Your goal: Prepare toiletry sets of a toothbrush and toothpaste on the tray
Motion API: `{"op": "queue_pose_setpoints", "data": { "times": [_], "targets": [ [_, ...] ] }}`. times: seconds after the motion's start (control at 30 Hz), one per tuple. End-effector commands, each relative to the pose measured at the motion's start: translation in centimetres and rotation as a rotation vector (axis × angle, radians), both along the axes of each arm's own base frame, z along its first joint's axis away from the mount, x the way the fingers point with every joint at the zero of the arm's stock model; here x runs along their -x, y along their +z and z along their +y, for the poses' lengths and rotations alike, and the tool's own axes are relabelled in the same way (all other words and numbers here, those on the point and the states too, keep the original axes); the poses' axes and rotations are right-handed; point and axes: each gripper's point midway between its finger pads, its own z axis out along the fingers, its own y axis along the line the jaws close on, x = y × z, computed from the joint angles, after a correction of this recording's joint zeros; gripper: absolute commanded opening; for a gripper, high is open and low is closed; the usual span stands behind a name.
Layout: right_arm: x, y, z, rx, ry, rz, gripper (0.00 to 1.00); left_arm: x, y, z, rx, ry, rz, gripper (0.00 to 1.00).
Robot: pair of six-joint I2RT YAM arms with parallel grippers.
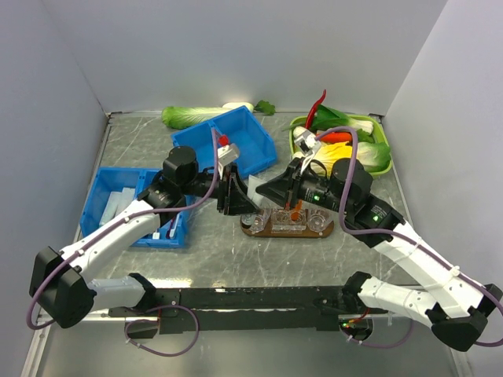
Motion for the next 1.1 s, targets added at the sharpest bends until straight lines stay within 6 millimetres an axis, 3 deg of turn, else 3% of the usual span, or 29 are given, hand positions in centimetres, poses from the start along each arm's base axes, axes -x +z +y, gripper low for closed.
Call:
{"op": "queue_pose_setpoints", "data": {
  "times": [0.0, 0.1, 0.17, 0.5, 0.67, 1.07],
  "targets": [
    [0.8, 3.1, 0.0, -0.087, 0.026, -0.077, 0.00, 0.7, 0.4, -0.3, 0.026, -0.050, -0.032, 0.35],
    [0.6, 2.9, -0.2, -0.078, 0.010, -0.075, 0.00, 0.9, 0.2, -0.5, 0.021, -0.057, -0.025, 0.22],
    [0.6, 2.9, -0.5, -0.073, 0.000, -0.080, 0.07, 0.9, 0.2, -0.5, 0.019, -0.058, -0.026, 0.15],
    [0.6, 3.0, -2.3, 0.053, -0.038, -0.098, 0.45, 2.3, -0.8, -1.0, -0.020, -0.119, -0.022, 0.13],
    [0.7, 1.2, -2.8, 0.169, -0.029, -0.054, 0.48, 2.7, -0.8, -1.2, -0.023, -0.139, -0.034, 0.13],
    [0.9, -0.8, -1.8, 0.261, 0.048, 0.016, 0.49, 3.4, -1.3, -1.4, -0.030, -0.167, -0.042, 0.13]
  ]
}}
